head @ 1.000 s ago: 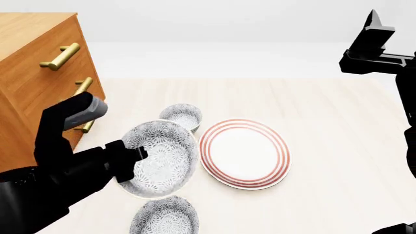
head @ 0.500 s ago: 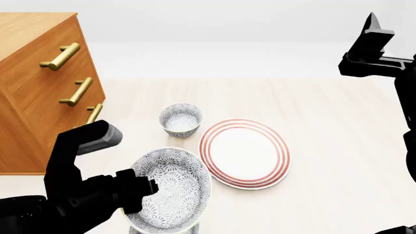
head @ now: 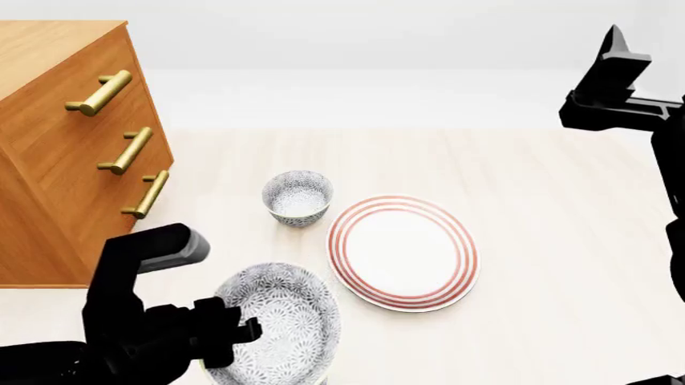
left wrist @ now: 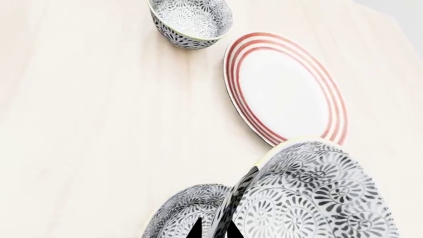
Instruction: Stack the bowl in the middle on the bowl at the back.
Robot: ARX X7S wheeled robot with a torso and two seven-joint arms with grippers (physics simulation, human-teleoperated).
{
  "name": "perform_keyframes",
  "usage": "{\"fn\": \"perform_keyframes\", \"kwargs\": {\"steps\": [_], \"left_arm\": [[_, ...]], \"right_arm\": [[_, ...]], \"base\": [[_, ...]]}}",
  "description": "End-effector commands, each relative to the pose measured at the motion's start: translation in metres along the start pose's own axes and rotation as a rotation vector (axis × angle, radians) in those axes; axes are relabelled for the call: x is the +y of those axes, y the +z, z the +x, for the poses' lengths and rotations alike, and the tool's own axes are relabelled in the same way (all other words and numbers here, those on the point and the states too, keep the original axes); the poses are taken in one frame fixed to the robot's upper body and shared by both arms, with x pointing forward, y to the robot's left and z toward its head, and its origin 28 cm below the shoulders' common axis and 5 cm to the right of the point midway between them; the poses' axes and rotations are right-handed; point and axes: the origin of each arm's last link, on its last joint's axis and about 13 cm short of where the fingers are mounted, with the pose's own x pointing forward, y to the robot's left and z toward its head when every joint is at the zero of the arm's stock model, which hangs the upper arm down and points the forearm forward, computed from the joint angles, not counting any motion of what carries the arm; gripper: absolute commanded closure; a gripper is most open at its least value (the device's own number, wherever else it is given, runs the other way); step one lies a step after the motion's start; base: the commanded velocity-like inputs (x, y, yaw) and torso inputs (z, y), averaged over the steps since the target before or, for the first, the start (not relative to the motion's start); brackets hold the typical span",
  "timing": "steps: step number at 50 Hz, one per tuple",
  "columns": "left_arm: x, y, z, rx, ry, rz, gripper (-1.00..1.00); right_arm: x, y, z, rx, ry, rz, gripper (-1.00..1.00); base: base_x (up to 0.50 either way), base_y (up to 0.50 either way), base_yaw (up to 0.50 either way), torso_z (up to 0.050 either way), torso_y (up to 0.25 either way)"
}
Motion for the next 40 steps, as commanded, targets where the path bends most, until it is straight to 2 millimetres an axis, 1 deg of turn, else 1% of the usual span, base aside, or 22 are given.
{"fn": "perform_keyframes", "kwargs": {"steps": [1,19,40], "left_arm": [[0.005,-0.007,0.006,-0.001,0.015,-0.005,1.00],[0.011,-0.014,0.017,0.009,0.041,-0.021,1.00],[0.014,-0.023,0.021,0.050,0.050,-0.039,1.00]], "right_arm": [[0.000,0.000,-0.001,0.004,-0.003,-0.002,-1.00],[-0.003,-0.001,-0.003,0.007,-0.011,-0.005,-1.00],[-0.003,-0.001,-0.004,0.007,-0.014,-0.009,-1.00]], "base": [[0.00,0.00,0.00,0.000,0.000],[0.00,0.00,0.00,0.000,0.000],[0.00,0.00,0.00,0.000,0.000]]}}
